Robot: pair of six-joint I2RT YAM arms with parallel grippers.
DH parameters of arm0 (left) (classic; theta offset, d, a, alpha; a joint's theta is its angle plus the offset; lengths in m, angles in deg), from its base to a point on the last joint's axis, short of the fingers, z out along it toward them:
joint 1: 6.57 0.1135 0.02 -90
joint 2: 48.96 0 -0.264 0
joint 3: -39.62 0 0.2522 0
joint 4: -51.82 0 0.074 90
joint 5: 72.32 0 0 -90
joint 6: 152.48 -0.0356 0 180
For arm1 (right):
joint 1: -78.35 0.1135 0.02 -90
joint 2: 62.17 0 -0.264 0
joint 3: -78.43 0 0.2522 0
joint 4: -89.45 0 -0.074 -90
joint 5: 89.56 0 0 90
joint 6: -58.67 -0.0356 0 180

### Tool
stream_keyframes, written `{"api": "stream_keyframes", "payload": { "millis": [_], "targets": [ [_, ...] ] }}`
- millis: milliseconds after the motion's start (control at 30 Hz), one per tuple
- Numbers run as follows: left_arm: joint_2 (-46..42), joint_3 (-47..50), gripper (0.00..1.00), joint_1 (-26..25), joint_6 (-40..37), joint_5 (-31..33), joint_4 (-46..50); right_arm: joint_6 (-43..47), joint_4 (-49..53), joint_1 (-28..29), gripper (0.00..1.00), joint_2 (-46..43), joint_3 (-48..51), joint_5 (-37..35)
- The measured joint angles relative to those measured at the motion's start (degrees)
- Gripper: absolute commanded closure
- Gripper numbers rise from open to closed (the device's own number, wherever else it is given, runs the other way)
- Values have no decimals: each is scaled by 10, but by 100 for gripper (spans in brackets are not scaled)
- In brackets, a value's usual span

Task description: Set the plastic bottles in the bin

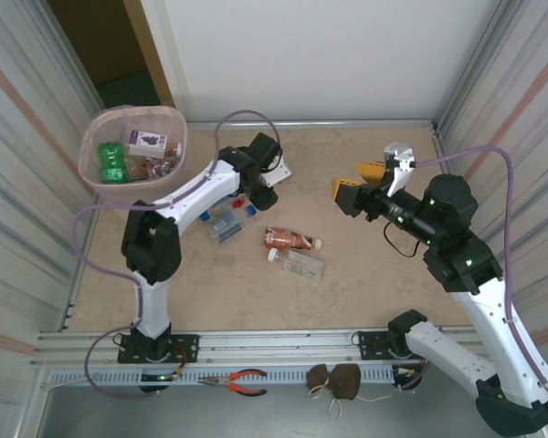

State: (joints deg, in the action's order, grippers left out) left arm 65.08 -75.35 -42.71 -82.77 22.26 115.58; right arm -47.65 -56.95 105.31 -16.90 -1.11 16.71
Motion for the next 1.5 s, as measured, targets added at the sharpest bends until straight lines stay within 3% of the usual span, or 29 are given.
{"api": "stream_keyframes", "payload": {
  "millis": [233, 567, 1500],
  "targets": [
    [89, -47, 47, 0, -9, 47, 16, 0, 0, 0, 24, 0, 0, -2],
    [150, -54, 43, 0, -10, 87, 27, 0, 2, 0, 24, 0, 0, -4],
    [162, -52, 61, 9, -16, 101, 40, 0, 2, 0, 24, 9, 0, -10]
  ]
}}
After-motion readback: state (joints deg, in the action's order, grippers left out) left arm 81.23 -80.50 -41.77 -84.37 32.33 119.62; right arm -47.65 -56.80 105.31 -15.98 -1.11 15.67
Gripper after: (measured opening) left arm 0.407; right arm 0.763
